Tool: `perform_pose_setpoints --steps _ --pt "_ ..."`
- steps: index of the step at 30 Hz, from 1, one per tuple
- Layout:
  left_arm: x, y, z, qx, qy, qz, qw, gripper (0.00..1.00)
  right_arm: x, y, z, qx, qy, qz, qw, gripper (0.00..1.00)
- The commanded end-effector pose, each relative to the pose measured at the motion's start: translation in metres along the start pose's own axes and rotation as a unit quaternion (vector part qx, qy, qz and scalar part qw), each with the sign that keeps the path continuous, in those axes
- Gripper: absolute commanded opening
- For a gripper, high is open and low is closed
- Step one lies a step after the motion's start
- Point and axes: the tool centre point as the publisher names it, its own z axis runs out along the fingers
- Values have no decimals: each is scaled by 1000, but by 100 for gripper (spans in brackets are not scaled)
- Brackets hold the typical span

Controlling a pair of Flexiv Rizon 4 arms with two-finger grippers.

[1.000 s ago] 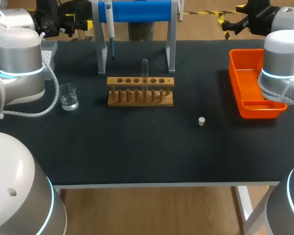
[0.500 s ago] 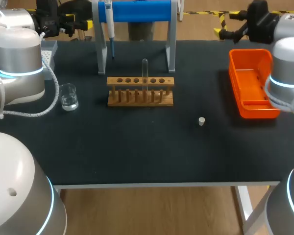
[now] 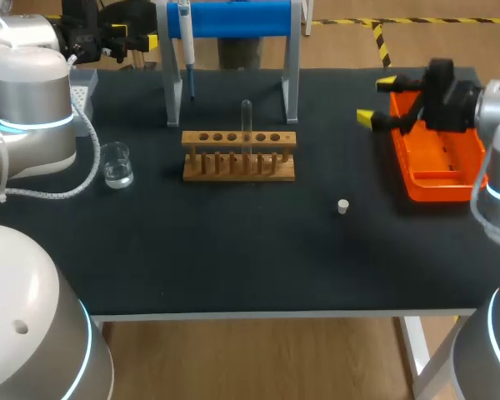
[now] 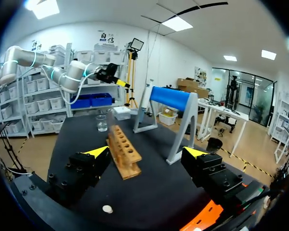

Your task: Invert the test tube, pick up the pipette, mount the tip to pipette, aspirate from beaker and dispense into the tube, eject the tip, return the pipette, and cap with the stopper.

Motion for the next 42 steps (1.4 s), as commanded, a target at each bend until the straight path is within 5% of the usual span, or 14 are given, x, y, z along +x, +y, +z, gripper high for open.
perform_pose_setpoints --steps 1,10,24,42 --pt "0 0 0 0 0 0 1000 100 22 -11 -4 -13 4 -1 1000 100" --pt "0 0 0 0 0 0 1000 100 51 -11 10 -21 25 -19 999 100" --pt "0 0 0 0 0 0 1000 100 51 -11 10 -21 25 -19 999 100" --pt "117 46 -51 0 6 82 997 100 51 -11 10 -21 25 -19 999 100"
